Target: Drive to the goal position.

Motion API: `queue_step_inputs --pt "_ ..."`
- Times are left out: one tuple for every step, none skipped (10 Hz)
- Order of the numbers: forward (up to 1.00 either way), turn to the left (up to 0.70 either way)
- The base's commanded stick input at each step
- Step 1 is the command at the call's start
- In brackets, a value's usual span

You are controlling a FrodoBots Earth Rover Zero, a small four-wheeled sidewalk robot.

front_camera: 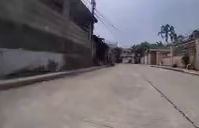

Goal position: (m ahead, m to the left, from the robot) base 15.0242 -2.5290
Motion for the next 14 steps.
queue_step_inputs --pt "1.00 0.00" --pt "1.00 0.00" --pt "1.00 0.00" --pt "1.00 0.01" --pt "1.00 0.02" --pt "1.00 0.00" --pt "1.00 -0.01" --pt "1.00 -0.07" --pt "1.00 -0.23" --pt "1.00 -0.35" --pt "1.00 -0.38" --pt "1.00 -0.39" --pt "1.00 -0.39" --pt "1.00 -0.39"
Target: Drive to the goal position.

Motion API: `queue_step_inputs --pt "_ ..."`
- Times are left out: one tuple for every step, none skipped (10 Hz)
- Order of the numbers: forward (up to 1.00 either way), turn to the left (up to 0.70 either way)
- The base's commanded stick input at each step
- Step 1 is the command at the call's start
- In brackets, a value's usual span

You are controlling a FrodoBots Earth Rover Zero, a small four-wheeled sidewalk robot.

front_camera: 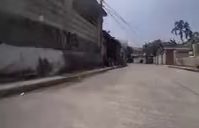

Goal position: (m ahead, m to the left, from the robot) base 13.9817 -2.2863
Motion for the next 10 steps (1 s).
queue_step_inputs --pt "1.00 -0.32" --pt "1.00 -0.17" --pt "1.00 -0.06" --pt "1.00 0.00" --pt "1.00 0.00" --pt "1.00 0.00" --pt "1.00 0.00" --pt "1.00 0.00" --pt "1.00 0.00" --pt "1.00 0.00"
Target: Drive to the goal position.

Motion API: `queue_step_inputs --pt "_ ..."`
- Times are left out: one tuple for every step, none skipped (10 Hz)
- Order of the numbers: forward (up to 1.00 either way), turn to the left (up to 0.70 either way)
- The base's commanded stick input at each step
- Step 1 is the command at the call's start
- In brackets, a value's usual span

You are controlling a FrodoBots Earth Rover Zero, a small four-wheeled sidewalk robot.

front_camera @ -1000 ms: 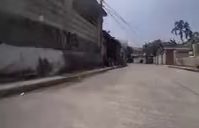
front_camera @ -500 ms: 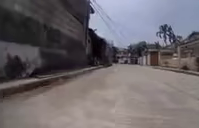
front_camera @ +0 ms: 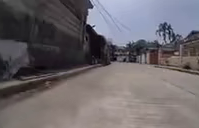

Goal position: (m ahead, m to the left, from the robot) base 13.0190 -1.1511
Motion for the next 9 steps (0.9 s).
queue_step_inputs --pt "1.00 0.00" --pt "1.00 -0.10" --pt "1.00 -0.27" --pt "1.00 -0.38" --pt "1.00 -0.39" --pt "1.00 -0.34" --pt "1.00 -0.15" --pt "1.00 -0.01" --pt "1.00 -0.03"
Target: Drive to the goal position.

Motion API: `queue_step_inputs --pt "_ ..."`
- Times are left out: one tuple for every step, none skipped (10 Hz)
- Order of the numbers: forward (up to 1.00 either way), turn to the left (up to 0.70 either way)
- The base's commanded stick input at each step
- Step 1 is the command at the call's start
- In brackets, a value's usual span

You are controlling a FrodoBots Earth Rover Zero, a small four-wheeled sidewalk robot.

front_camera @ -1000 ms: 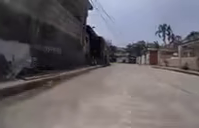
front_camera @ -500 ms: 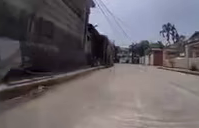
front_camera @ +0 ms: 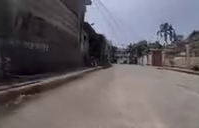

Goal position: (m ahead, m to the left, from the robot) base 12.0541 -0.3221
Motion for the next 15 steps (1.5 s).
queue_step_inputs --pt "1.00 -0.08" --pt "1.00 -0.39" --pt "1.00 -0.40" --pt "1.00 -0.40" --pt "1.00 -0.40" --pt "1.00 -0.40" --pt "1.00 -0.40" --pt "1.00 -0.40" --pt "1.00 -0.40" --pt "1.00 -0.38" --pt "1.00 -0.24" --pt "1.00 -0.14" --pt "1.00 -0.11" --pt "1.00 -0.08" --pt "1.00 -0.06"
